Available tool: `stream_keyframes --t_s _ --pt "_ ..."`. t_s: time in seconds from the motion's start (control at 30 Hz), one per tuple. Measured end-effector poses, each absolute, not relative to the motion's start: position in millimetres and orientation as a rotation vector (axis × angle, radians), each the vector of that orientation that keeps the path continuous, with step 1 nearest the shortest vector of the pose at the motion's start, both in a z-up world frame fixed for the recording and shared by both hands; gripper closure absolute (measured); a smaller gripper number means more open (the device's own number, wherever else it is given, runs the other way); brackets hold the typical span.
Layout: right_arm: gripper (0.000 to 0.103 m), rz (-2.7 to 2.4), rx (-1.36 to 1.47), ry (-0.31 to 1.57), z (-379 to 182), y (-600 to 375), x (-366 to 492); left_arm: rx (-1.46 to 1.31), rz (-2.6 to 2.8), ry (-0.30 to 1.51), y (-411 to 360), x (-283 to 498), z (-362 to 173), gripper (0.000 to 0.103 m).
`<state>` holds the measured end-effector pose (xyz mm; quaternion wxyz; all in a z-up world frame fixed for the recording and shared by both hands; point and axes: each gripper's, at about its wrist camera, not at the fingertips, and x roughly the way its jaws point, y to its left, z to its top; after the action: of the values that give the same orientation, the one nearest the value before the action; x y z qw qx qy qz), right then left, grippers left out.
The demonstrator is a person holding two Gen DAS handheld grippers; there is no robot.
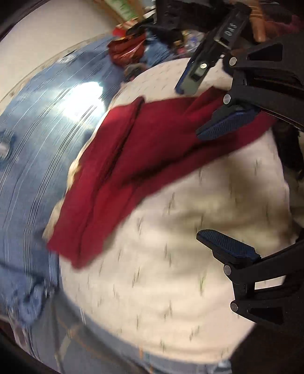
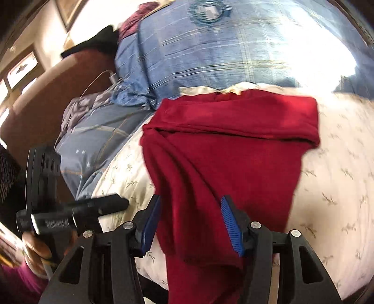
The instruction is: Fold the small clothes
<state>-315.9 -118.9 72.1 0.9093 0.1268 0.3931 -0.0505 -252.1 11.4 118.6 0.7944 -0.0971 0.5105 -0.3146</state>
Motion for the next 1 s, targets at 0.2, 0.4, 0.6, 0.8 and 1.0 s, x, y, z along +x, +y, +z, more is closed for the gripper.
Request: stream_keyframes --t_s 0.2,0.4,0.6,0.8,1.0 --pt "0.042 -0.182 0.371 0.766 83.9 -154.1 -341.2 -0.170 -0.750 1.116 -34.8 -253.4 107.8 0.030" --pt "0.042 -0.211 0.425 0.764 82.2 -169.9 -354.2 -0.073 -0.704 1.110 -55.4 -238.8 96.0 0.089" --pt "0.034 -0.170 0.400 0.808 81.5 -167.1 -364.8 -0.062 -0.710 1.079 6.0 -248.1 125.4 0.098" --pt "0.033 -0.079 0.451 0.960 48.7 -158.9 -387.1 -0.070 -0.494 1.115 99.3 -258.0 121.9 0.098" --pt "0.033 -0.080 0.366 1.187 6.2 -128.6 -394.4 -0.071 -0.437 1.137 102.6 -260.1 102.5 0.098"
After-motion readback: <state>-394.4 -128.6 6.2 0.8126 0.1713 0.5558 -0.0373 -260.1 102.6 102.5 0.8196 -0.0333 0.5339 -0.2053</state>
